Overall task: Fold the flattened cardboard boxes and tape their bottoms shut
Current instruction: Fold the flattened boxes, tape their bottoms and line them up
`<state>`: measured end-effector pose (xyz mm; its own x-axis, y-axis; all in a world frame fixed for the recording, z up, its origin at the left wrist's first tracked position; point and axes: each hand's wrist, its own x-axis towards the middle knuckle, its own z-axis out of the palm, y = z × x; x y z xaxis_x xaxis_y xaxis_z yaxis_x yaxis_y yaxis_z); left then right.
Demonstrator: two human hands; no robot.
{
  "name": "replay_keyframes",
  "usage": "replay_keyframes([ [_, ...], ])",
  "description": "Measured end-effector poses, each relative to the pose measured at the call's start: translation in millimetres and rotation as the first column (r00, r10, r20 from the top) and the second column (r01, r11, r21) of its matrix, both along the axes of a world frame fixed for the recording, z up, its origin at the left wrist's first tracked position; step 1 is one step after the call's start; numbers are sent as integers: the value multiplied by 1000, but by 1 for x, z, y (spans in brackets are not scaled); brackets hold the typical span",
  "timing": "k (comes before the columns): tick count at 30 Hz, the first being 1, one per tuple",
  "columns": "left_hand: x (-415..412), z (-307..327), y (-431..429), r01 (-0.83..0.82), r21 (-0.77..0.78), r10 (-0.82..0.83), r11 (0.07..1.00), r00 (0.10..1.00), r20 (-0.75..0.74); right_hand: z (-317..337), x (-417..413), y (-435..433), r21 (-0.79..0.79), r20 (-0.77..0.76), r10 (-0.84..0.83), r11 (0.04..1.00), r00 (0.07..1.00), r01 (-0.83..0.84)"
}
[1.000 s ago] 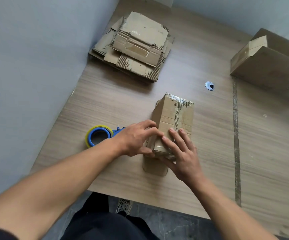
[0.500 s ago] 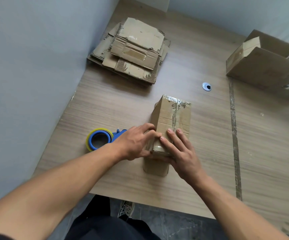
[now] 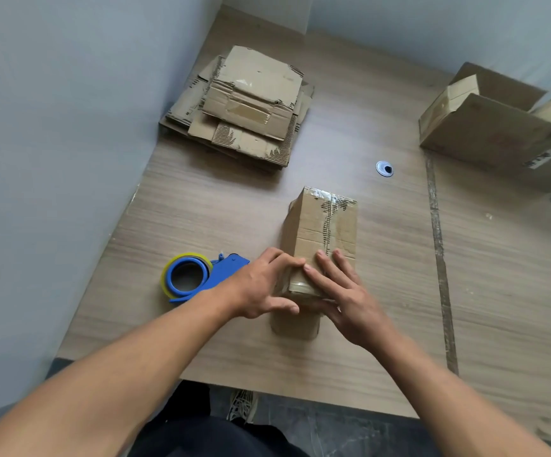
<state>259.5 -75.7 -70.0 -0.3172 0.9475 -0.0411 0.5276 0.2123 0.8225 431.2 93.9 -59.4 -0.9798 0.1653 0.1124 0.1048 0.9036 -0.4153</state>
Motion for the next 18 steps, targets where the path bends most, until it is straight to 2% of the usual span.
replay_keyframes([
  [4,-3,0,2,-35,-40,33,999,998,-59,-3,-1,-4,17,-41,-27,999,999,28],
  [9,11,1,2,-137,-31,137,990,990,-24,-12,-1,-10,51,-133,-50,997,990,57],
  [12,22,-2,-3,-185,38,185,982,983,11,-8,1,-9,-89,-112,-137,988,984,128],
  [16,17,-6,-9,-171,73,170,983,985,18,-1,4,-3,-262,-66,-246,939,967,221],
  [18,13,-6,-10,-154,88,150,984,987,53,2,7,-2,-414,25,-303,864,953,286],
])
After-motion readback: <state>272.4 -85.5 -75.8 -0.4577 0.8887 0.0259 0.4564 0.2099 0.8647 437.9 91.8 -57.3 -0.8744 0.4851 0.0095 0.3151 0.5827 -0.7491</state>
